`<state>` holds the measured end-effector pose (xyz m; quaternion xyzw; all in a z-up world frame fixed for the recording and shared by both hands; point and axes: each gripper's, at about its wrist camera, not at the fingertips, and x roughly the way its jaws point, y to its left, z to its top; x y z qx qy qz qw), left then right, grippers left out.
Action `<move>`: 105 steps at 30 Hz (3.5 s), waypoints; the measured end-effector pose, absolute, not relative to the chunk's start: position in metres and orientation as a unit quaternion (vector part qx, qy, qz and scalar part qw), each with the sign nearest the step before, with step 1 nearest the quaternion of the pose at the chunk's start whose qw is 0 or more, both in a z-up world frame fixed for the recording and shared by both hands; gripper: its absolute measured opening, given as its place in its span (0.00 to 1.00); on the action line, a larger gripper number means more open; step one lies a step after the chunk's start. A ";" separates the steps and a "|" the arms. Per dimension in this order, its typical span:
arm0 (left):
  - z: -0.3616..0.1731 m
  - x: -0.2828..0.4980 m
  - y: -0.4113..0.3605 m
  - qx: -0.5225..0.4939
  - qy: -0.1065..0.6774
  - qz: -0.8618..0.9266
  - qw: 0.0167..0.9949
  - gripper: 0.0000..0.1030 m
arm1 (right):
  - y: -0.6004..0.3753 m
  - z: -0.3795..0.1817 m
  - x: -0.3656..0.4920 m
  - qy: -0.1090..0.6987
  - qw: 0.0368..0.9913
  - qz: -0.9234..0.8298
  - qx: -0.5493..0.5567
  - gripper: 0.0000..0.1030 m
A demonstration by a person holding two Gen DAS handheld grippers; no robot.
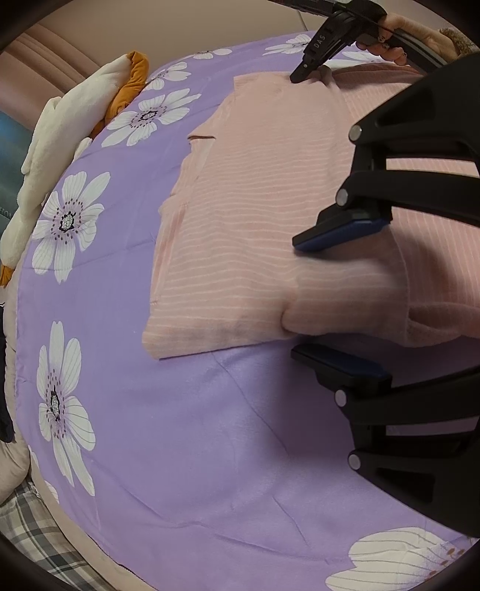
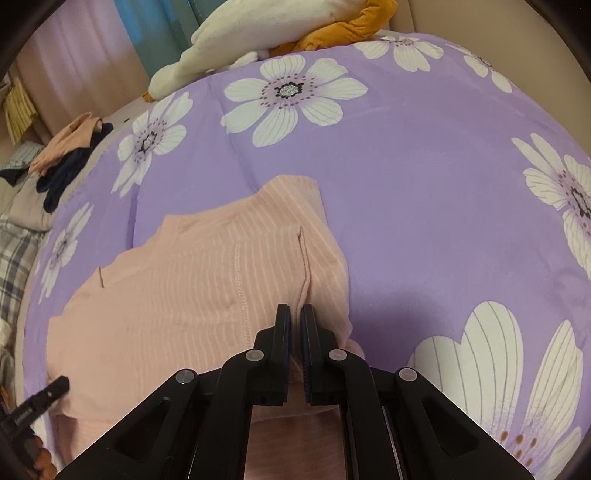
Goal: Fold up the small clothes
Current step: 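Press the folded side flat, then open the right gripper, then grasp the sweater hem with the left gripper while the right gripper grasps the hem by the label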
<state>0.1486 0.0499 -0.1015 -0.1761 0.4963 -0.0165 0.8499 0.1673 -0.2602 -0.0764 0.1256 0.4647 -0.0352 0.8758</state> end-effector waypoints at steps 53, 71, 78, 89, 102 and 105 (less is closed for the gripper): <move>-0.102 0.150 0.045 -0.173 0.496 -0.025 0.851 0.63 | -0.268 -0.083 0.167 0.457 0.876 -0.010 0.152 0.06; -0.021 0.055 0.050 -0.177 0.412 -0.052 0.893 0.85 | -0.284 0.009 0.087 0.372 0.911 0.060 0.170 0.75; -0.044 0.001 0.054 -0.154 0.448 -0.052 0.879 0.84 | -0.303 0.006 0.030 0.380 0.913 0.049 0.139 0.77; -0.094 -0.057 0.043 -0.165 0.500 -0.085 0.846 0.81 | -0.313 -0.044 -0.048 0.453 0.878 0.027 0.152 0.77; -0.110 -0.078 0.032 -0.173 0.516 -0.094 0.834 0.73 | -0.276 -0.078 -0.076 0.521 0.841 0.071 0.127 0.63; -0.112 -0.080 0.030 -0.177 0.514 -0.093 0.834 0.69 | -0.269 -0.084 -0.077 0.531 0.837 0.075 0.111 0.61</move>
